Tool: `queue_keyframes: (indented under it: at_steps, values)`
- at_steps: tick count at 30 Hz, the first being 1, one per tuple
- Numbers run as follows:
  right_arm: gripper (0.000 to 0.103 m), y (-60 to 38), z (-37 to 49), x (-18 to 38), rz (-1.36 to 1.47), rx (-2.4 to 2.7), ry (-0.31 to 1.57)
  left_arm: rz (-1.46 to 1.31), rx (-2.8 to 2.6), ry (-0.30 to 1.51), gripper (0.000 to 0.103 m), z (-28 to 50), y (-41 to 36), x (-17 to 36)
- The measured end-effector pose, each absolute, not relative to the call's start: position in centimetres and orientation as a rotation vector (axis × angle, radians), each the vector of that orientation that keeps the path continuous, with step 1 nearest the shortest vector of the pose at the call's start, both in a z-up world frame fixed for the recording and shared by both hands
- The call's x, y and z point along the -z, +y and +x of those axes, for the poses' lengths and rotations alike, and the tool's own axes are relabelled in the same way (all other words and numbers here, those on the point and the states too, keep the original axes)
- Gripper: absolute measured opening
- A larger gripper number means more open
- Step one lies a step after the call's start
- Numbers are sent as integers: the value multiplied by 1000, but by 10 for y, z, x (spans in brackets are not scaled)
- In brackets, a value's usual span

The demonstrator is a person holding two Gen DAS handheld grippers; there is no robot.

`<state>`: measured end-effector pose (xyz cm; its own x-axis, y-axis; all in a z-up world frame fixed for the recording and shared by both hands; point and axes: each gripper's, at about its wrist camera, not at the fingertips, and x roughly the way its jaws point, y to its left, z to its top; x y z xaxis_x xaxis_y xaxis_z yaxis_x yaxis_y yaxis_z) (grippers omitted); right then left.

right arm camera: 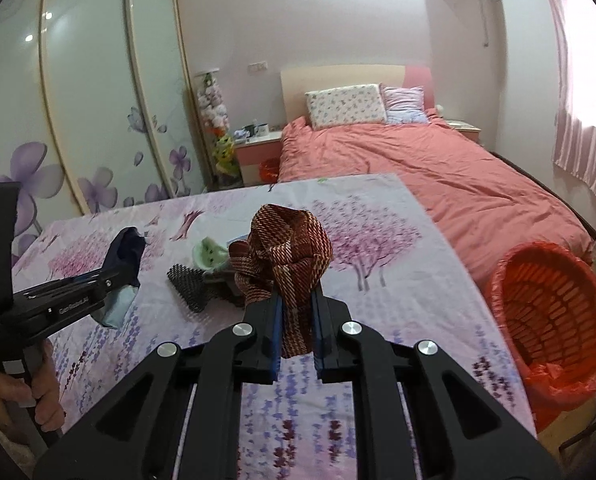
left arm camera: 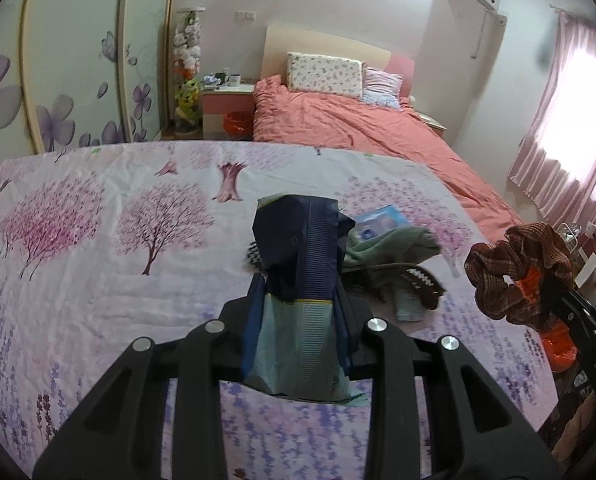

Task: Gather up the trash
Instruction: 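Carry plaid cloth and blue pouch over the orange basket and open both grippers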

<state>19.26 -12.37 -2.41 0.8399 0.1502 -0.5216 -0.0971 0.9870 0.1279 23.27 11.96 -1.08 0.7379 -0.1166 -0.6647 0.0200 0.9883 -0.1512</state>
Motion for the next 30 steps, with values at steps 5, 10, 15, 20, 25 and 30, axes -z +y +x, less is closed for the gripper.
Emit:
queue_keyframes:
  at_steps: [5,10,15,20,25,30]
  values:
    - [12,-137,185,21,116,-98,532,-123,110,726,31,227,99,-2]
    - [12,-153,175,17,122,-58,502,-103,154,715,31,221,76,-12]
    - [12,-172,169,14,144,-23,477,-87,205,704,31,216,51,-20]
    - [12,-189,164,14,167,16,459,-67,256,694,31,213,24,-27]
    - [12,-210,161,13,184,56,446,-39,306,692,31,211,-6,-30]
    - [12,-237,156,14,206,105,432,-12,362,693,31,211,-38,-31]
